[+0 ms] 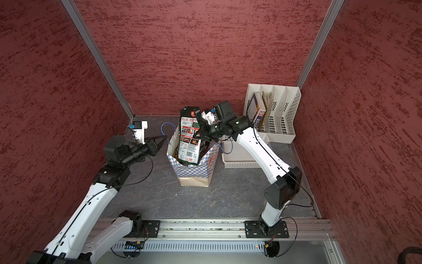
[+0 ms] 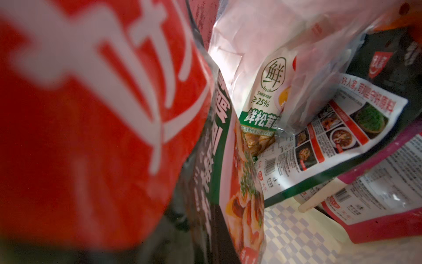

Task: Place the condiment packets inside the bag
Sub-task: Place the condiment packet in the paper bag.

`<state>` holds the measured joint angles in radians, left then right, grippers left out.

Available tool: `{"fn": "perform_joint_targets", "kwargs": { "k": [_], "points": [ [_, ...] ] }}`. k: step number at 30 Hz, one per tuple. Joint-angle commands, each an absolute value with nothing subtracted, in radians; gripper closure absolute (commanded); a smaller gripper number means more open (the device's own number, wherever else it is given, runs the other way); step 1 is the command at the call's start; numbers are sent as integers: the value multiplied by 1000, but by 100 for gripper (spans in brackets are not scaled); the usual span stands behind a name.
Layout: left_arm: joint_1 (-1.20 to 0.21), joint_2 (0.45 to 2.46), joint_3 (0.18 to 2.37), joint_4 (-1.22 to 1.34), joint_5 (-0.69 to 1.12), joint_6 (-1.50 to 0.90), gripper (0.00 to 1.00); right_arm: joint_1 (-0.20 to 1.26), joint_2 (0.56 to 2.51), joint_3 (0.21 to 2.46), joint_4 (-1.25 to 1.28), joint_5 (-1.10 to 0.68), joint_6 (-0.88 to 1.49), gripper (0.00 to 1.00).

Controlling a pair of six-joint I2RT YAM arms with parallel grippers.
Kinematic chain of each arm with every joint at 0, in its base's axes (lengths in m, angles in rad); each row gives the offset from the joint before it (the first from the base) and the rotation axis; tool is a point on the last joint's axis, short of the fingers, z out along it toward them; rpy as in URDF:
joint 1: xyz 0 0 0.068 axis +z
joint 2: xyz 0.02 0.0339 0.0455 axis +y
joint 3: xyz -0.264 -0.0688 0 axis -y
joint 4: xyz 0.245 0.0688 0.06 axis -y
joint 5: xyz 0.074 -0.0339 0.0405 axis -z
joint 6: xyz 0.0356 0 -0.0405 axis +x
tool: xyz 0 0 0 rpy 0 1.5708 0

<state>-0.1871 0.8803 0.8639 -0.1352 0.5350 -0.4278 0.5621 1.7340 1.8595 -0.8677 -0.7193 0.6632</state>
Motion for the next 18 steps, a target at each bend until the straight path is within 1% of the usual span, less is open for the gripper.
{"fn": "perform_joint_targets", "kwargs": {
  "k": [1, 3, 7, 11, 13, 18],
  "points": [
    [-195, 854, 876, -50, 560, -405, 100, 566, 1769, 1950, -800, -687, 647, 100],
    [-195, 858, 876, -49, 560, -404, 100, 565, 1797, 1997, -815, -662, 616, 100],
    [-195, 860, 876, -49, 561, -402, 100, 567, 1849, 2051, -894, -740, 600, 100],
    [-195, 863, 873, -49, 554, -396, 100, 567, 1828, 1985, -981, -866, 580, 100],
    [-195, 866, 874, -48, 553, -396, 100, 566, 1792, 1926, -983, -918, 586, 100],
    [-195, 874, 876, -49, 556, -398, 100, 548, 1748, 1833, -974, -953, 599, 100]
  ]
}}
